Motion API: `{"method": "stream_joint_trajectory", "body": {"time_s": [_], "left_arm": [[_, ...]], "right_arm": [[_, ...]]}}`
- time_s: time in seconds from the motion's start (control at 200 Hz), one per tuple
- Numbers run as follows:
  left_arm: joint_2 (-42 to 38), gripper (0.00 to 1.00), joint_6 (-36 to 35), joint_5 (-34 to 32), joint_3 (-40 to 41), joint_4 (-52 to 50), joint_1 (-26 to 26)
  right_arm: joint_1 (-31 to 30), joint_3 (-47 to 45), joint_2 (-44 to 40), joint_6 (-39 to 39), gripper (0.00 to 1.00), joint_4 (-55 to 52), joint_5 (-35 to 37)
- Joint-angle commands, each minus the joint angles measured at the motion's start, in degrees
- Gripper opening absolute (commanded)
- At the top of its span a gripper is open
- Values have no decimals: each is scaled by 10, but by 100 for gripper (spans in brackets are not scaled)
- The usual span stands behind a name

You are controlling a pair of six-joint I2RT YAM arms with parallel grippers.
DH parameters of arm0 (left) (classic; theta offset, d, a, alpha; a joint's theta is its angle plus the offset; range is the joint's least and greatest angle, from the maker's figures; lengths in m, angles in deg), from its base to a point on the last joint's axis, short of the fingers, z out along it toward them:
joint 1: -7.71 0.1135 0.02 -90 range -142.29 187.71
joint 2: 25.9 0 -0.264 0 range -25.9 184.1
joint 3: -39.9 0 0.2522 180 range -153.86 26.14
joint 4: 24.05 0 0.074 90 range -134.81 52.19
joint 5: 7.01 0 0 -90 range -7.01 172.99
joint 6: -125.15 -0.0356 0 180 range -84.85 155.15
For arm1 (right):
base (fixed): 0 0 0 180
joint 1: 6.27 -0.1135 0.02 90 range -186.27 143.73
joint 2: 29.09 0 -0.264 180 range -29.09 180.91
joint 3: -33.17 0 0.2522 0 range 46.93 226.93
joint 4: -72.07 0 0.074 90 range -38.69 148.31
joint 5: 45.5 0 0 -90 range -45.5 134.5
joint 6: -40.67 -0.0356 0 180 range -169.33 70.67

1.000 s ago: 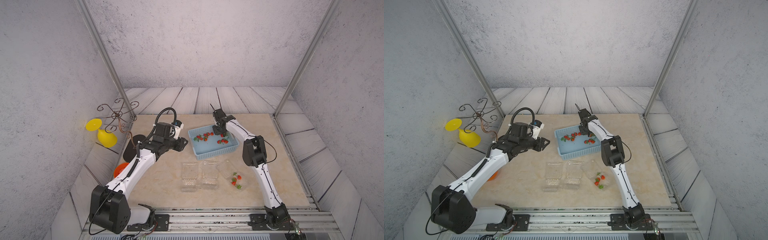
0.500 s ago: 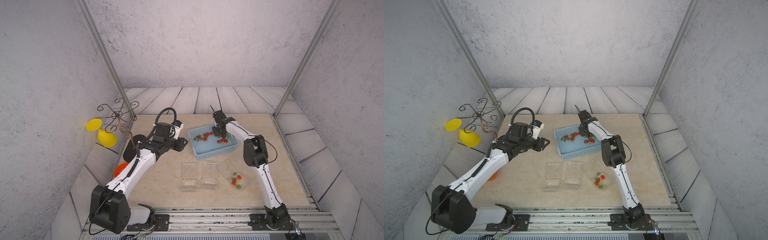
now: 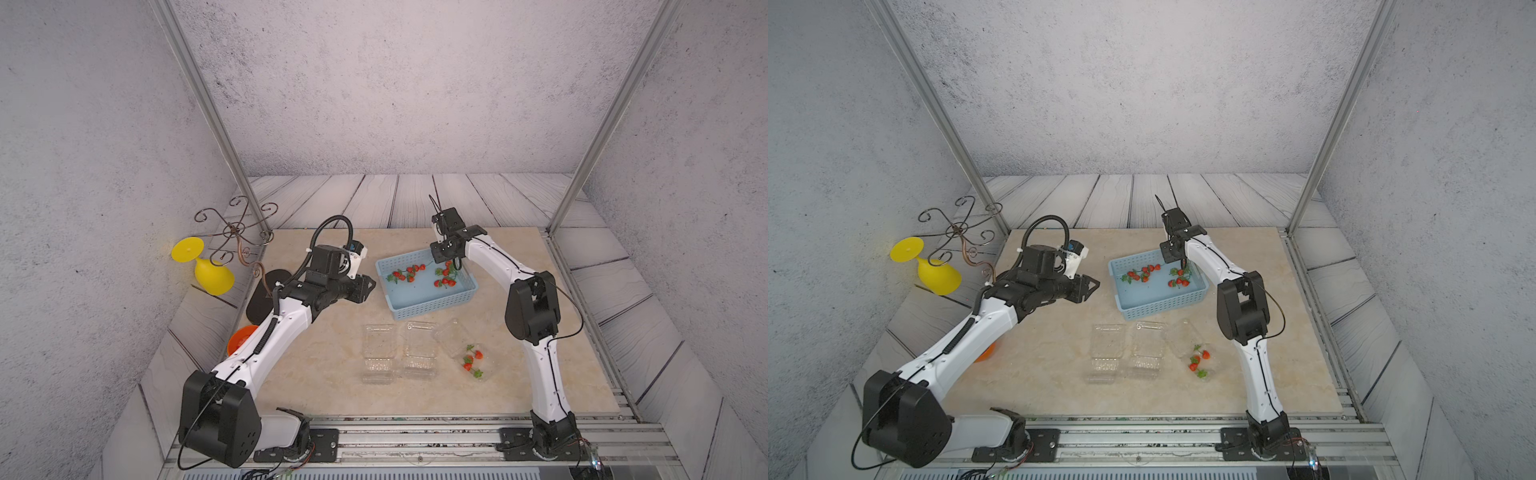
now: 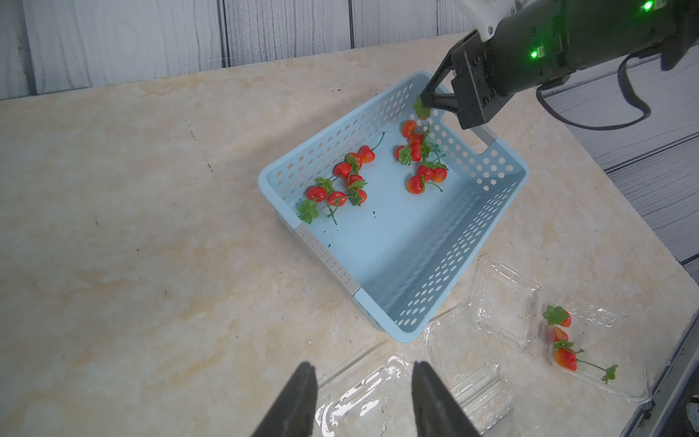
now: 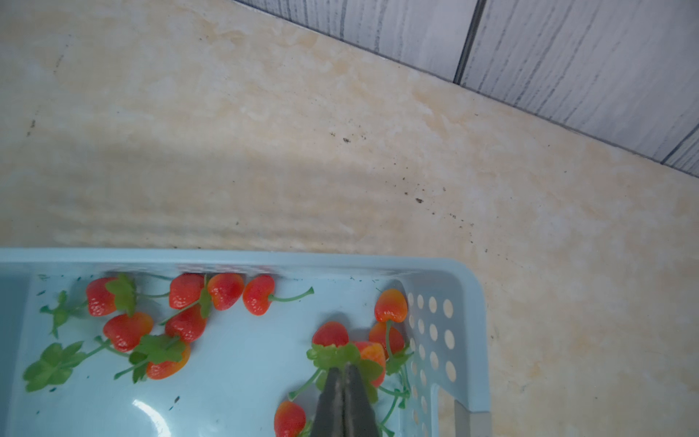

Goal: Pack strawberries into containers
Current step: Pick up the strawberry from the basket, then place the strawberry in the packing box.

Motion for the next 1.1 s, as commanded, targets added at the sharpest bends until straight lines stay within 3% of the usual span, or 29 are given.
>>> {"method": "stream_joint_trajectory", "body": {"time_s": [0.0,0.115,0.285,0.611,0.956,1.091], "left_arm": [[-9,45,-6,5,-9,-4,-2],[-10,45,-5,11,-9,-2,-2],[-16,45,-4,12,-9,-2,-2],[-23,45,-1,17,-11,-2,-2],[-27,45,-3,11,-10,-5,-3],[-27,45,-2,13,-8,-5,-3]], "right_arm": [[-2,-33,-65,-13,0,-28,-35],[-9,-115,-154,-28,0,-35,-61],[-23,-306,-320,-73,0,-34,-97],[-55,-595,-576,-156,0,-110,-103],[-58,-734,-606,-244,0,-54,-136],[-57,-725,-612,-239,27,-65,-118]]}}
